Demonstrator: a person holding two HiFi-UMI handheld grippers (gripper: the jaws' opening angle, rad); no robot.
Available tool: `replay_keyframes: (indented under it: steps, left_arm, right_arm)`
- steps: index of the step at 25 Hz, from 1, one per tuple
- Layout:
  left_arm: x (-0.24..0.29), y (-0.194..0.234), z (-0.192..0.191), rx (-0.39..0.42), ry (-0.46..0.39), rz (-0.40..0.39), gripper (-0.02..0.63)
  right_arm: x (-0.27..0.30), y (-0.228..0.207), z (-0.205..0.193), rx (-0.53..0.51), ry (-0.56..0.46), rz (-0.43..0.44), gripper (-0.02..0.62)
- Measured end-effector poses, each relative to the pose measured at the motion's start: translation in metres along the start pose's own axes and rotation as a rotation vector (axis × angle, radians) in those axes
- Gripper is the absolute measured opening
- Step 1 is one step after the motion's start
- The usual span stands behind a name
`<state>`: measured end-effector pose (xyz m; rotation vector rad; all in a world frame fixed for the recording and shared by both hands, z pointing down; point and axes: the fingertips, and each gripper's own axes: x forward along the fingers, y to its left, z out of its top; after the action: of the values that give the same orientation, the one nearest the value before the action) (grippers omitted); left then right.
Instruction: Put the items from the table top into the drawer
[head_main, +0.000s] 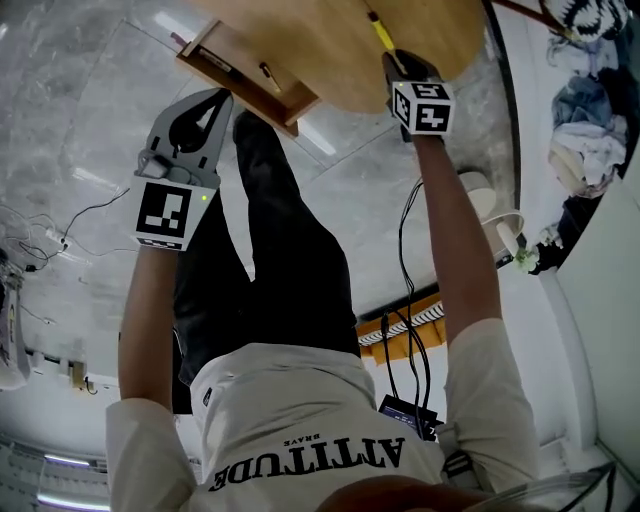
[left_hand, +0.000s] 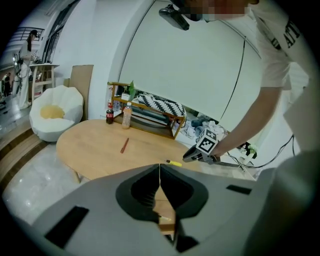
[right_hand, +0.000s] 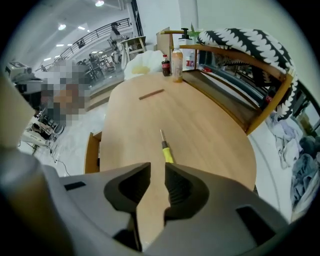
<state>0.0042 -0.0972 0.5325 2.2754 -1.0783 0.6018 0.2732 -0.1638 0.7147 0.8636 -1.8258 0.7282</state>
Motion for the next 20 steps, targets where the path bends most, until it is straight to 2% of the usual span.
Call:
replay_keyframes:
  steps: [13, 15, 17, 20]
  left_arm:
    - [0.029, 0.003, -0.060, -0.097, 0.052, 0.002, 0.021]
    - [0.031, 0.008, -0.069, -0.104, 0.060, 0.008, 0.021]
    - [0.034, 0.012, -0.076, -0.115, 0.062, 0.019, 0.021]
    - [0.036, 0.018, -0.081, -0.110, 0.061, 0.030, 0.021]
  right_arm:
    - [0.075, -0.030, -0.017, -0.049, 0.069, 0.011, 0.146]
    - [0.082, -0.030, -0.019, -0.064, 0.076, 0.017, 0.139]
    - [0.083, -0.032, -0.020, -0.073, 0.065, 0.005, 0.103]
    - [0.081, -0.034, -0.020, -0.039, 0.038, 0.002, 0.084]
